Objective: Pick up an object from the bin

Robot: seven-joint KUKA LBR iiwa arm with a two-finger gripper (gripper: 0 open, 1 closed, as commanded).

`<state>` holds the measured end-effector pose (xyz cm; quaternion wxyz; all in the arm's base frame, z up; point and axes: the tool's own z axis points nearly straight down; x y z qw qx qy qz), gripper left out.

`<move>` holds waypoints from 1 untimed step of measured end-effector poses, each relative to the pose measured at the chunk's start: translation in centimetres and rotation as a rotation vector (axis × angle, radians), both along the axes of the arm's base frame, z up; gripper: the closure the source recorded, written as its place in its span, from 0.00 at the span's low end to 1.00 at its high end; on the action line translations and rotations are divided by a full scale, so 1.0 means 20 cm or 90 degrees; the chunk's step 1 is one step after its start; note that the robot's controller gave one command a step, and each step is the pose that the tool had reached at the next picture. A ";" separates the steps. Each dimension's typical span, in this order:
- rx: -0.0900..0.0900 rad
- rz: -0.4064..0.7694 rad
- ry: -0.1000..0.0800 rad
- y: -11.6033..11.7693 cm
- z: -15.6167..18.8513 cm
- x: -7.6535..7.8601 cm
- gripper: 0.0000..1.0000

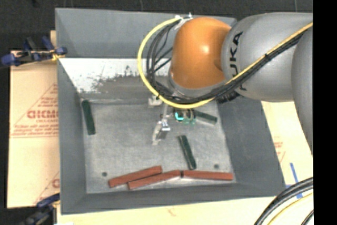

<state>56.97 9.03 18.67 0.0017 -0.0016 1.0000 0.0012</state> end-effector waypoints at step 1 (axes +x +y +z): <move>-0.001 0.045 -0.004 -0.04 -0.13 -0.13 0.00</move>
Offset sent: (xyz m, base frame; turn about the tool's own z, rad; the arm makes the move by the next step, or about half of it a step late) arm -0.0835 -0.0275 -0.1167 -0.1206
